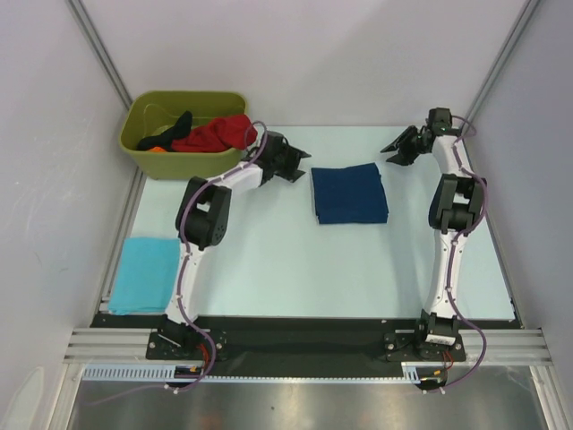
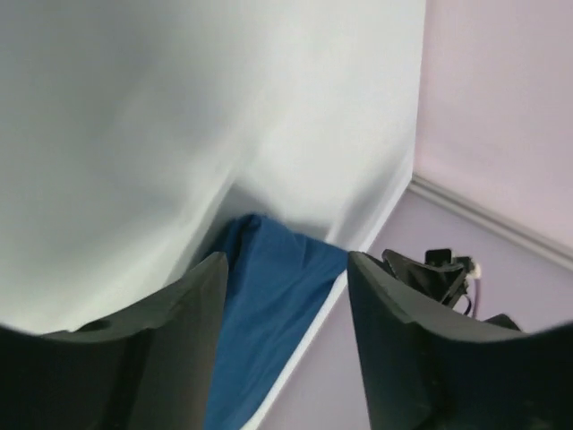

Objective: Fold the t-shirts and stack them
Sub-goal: Fold the tshirt

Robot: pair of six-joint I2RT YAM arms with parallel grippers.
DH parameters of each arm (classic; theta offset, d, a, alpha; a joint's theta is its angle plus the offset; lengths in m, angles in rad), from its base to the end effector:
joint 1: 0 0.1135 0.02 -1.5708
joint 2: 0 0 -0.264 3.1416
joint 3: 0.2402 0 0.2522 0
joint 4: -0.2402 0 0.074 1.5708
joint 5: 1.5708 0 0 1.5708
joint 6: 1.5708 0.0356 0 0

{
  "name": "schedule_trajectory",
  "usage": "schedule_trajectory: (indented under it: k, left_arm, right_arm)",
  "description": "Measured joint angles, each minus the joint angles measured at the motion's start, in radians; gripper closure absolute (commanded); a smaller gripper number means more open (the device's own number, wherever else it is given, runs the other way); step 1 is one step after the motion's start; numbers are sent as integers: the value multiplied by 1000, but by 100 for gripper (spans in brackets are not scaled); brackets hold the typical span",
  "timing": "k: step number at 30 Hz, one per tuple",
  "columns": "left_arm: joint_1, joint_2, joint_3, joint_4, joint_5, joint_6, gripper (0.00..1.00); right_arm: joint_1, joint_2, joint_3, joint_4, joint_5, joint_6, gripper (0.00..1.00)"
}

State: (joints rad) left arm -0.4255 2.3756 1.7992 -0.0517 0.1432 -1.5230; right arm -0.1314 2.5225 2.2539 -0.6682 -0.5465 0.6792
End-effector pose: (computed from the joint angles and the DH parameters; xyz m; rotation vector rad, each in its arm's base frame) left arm 0.4868 -0.2262 0.1491 -1.2172 2.1648 -1.1465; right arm 0.5466 -0.0536 0.1754 0.7841 2.4177 0.9075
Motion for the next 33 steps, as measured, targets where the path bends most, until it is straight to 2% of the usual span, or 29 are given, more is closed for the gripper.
schedule_trajectory:
  k: [2,5,7,9,13,15,16,17,18,19,21,25,30,33]
  left_arm:
    - [18,3,55,-75,-9,74,28]
    - [28,-10,114,-132,-9,201,28]
    - [28,-50,93,-126,-2,276,30]
    - [26,-114,23,-82,37,344,35]
    - [2,-238,-153,57,121,451,48]
    - [-34,-277,-222,123,161,491,48]
    - [-50,-281,-237,143,177,507,50]
    - [-72,-282,-248,165,193,523,51]
    - [-97,-282,-257,180,208,537,60]
    - [-120,-282,-265,188,219,546,67]
    - [-162,-279,-272,209,244,562,74]
    - [-216,-256,-273,270,282,566,76]
    - [-206,-187,-275,324,294,562,76]
    - [-193,-158,-327,369,301,554,77]
  right_arm:
    - [-26,63,110,-33,-1,-10,46]
    - [-60,64,135,-63,2,-38,42]
    - [-81,6,54,-39,3,-61,39]
    - [-87,-105,-117,-8,-2,-87,39]
    - [-45,-319,-442,119,-53,-104,44]
    - [-13,-399,-571,218,-96,-92,47]
    - [5,-425,-620,267,-116,-78,58]
    - [22,-440,-660,322,-137,-64,65]
    - [34,-445,-687,367,-159,-47,71]
    - [44,-443,-705,410,-179,-24,77]
    - [53,-417,-712,478,-211,23,78]
    - [63,-330,-693,612,-242,100,82]
    - [63,-198,-634,753,-257,187,85]
    - [60,-125,-627,832,-265,245,86]
